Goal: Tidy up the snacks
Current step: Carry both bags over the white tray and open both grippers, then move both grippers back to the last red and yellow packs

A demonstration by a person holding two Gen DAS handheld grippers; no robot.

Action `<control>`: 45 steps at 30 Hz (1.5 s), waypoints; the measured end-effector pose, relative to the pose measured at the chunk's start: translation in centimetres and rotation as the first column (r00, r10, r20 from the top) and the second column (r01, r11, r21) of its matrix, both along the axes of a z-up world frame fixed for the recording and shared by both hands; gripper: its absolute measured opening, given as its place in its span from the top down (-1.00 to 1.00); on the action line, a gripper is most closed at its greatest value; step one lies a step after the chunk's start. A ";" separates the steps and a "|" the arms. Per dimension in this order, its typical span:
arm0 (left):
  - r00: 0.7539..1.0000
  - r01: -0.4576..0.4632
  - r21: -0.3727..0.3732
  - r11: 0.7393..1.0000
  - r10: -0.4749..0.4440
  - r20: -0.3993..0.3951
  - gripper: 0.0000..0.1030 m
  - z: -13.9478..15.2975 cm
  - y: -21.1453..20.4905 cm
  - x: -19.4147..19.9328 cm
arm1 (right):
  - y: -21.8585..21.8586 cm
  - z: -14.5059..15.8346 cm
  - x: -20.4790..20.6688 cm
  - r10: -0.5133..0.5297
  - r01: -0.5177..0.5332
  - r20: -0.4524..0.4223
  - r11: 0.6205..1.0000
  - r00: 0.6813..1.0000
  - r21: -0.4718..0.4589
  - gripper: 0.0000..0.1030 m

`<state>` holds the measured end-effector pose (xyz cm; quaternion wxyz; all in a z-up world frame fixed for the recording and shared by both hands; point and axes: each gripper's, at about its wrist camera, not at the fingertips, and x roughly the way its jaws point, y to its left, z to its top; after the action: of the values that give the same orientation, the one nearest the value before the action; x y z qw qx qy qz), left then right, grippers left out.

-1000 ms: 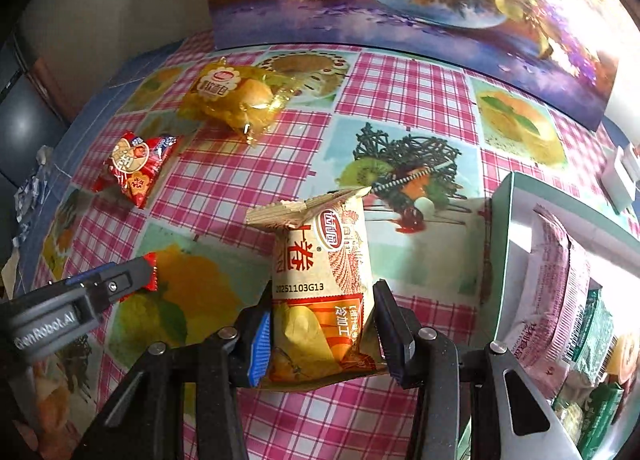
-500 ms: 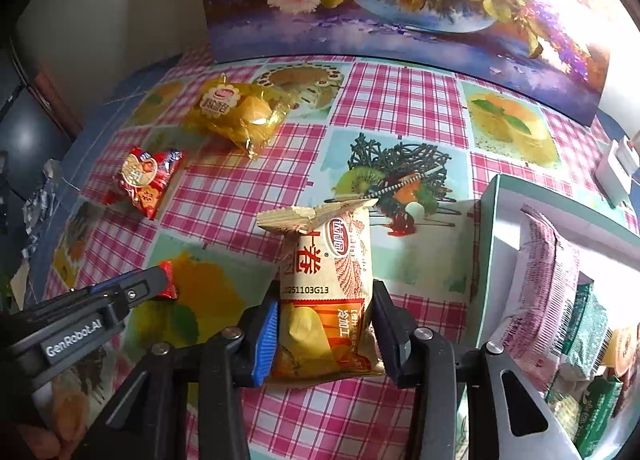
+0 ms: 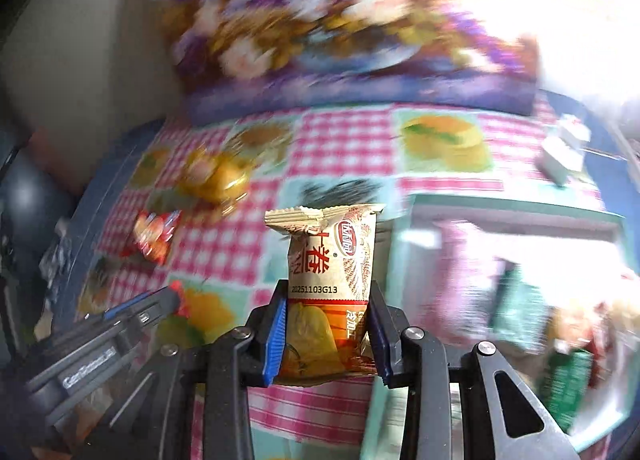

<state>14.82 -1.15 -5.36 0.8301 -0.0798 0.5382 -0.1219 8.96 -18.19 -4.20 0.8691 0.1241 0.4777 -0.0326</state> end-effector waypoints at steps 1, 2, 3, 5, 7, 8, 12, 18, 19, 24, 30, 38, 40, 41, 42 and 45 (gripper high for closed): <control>1.000 0.016 -0.005 1.000 -0.015 0.010 0.54 0.5 -0.7 -0.2 | -1.0 0.4 -0.6 -0.041 0.041 0.003 0.999 0.999 -0.016 0.25; 0.999 0.031 -0.011 0.999 -0.031 0.019 0.54 0.9 -1.5 -0.4 | -1.9 0.8 -0.9 -0.068 0.068 0.007 0.997 0.998 -0.022 0.25; 0.999 0.047 -0.017 0.999 -0.046 0.026 0.54 1.5 -1.8 -1.1 | -3.0 1.1 -1.4 -0.106 0.106 0.013 0.994 0.994 -0.026 0.25; 0.996 0.083 -0.026 0.996 -0.083 0.034 0.54 2.3 -3.2 -1.7 | -5.2 1.5 -2.2 -0.173 0.173 0.017 0.985 0.985 -0.026 0.25; 0.992 0.118 -0.022 0.993 -0.118 0.039 0.54 2.9 -5.0 -2.1 | -7.4 1.7 -3.0 -0.244 0.244 0.013 0.969 0.970 -0.032 0.25; 0.990 0.134 -0.018 0.991 -0.133 0.041 0.54 3.1 -5.7 -2.3 | -8.4 1.7 -3.4 -0.274 0.274 0.010 0.961 0.962 -0.038 0.25; 0.979 0.197 -0.004 0.980 -0.196 0.049 0.54 4.0 -8.9 -3.4 | -12.1 1.4 -4.4 -0.373 0.372 -0.005 0.927 0.928 -0.047 0.25; 0.952 0.303 0.020 0.953 -0.303 0.049 0.53 4.7 -14.4 -4.9 | -15.8 1.0 -5.8 -0.469 0.465 -0.021 0.880 0.883 -0.099 0.25; 0.948 0.316 0.019 0.949 -0.316 0.044 0.53 4.6 -15.2 -5.0 | -16.2 0.9 -6.0 -0.483 0.478 -0.027 0.872 0.875 -0.107 0.25; 0.929 0.370 -0.027 0.929 -0.370 0.007 0.53 3.6 -18.8 -5.5 | -17.2 0.3 -6.7 -0.513 0.507 -0.039 0.856 0.858 -0.105 0.25; 0.924 0.382 -0.020 0.924 -0.382 -0.026 0.52 2.1 -20.4 -5.3 | -17.1 0.2 -6.4 -0.514 0.508 -0.040 0.855 0.857 -0.107 0.24; 0.934 0.352 -0.041 0.935 -0.353 -0.051 0.43 1.4 -19.2 -4.7 | -16.9 0.2 -6.3 -0.511 0.504 -0.046 0.856 0.858 -0.114 0.24; 0.937 0.343 -0.051 0.938 -0.346 -0.053 0.25 1.4 -18.8 -4.6 | -16.8 0.1 -6.2 -0.509 0.501 -0.051 0.858 0.859 -0.117 0.23; 0.939 0.337 -0.056 0.940 -0.340 -0.053 0.15 1.4 -18.6 -4.5 | -16.8 0.0 -6.2 -0.506 0.498 -0.053 0.859 0.861 -0.117 0.23; 0.941 0.330 -0.060 0.942 -0.333 -0.051 0.13 1.5 -18.3 -4.4 | -16.8 0.0 -6.1 -0.504 0.496 -0.054 0.861 0.862 -0.114 0.16; 0.955 0.292 -0.055 0.955 -0.294 -0.041 -0.02 1.7 -17.1 -3.8 | -16.5 0.0 -5.9 -0.496 0.489 -0.051 0.865 0.867 -0.114 -0.31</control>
<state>11.03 -18.25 -3.70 0.7875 -0.0221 0.5609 -0.2545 3.02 -34.73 -4.24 0.8174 0.1981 0.4619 -0.2814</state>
